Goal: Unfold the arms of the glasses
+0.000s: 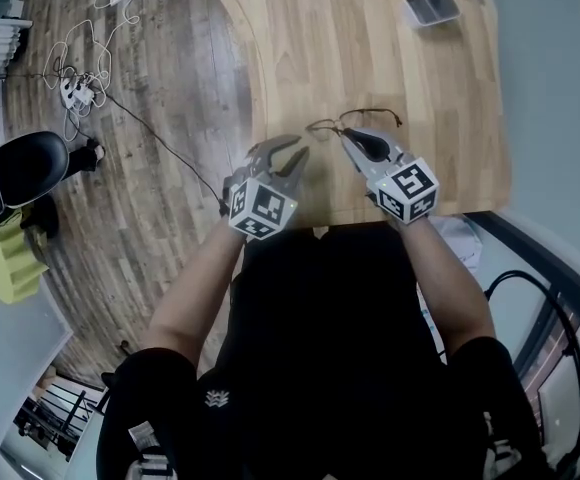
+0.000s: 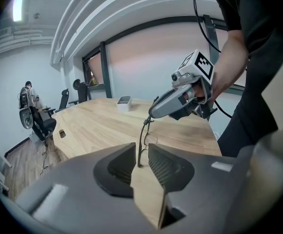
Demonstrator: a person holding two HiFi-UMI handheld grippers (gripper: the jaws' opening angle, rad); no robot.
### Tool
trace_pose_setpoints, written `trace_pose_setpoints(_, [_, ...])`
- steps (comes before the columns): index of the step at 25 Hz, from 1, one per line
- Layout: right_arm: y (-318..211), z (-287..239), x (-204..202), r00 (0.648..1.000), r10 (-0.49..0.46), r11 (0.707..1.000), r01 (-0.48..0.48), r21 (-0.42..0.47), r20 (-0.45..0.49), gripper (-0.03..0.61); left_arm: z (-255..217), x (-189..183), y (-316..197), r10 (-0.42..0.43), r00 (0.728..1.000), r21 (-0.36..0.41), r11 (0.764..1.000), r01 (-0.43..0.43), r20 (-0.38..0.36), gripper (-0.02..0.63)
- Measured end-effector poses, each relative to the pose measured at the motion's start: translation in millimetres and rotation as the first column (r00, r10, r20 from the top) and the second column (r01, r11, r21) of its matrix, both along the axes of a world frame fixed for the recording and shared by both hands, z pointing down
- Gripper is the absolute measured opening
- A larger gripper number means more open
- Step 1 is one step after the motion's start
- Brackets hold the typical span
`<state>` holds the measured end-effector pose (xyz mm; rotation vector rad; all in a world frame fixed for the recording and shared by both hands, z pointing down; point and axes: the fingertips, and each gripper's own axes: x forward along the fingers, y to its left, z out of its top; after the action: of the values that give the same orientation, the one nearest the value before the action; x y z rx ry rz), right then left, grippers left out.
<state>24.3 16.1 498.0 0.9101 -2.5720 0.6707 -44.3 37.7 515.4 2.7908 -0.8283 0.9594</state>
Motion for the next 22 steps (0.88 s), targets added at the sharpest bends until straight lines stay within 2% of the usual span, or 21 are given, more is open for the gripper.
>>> trace_pose_setpoints(22, [1.5, -13.3, -47.9, 0.999, -0.051, 0.998, 0.051, 0.028, -0.012, 0.029, -6.6, -47.3, 11.1, -0.058, 0.998, 0.015, 0.998, 0.058, -0.006, 0.087])
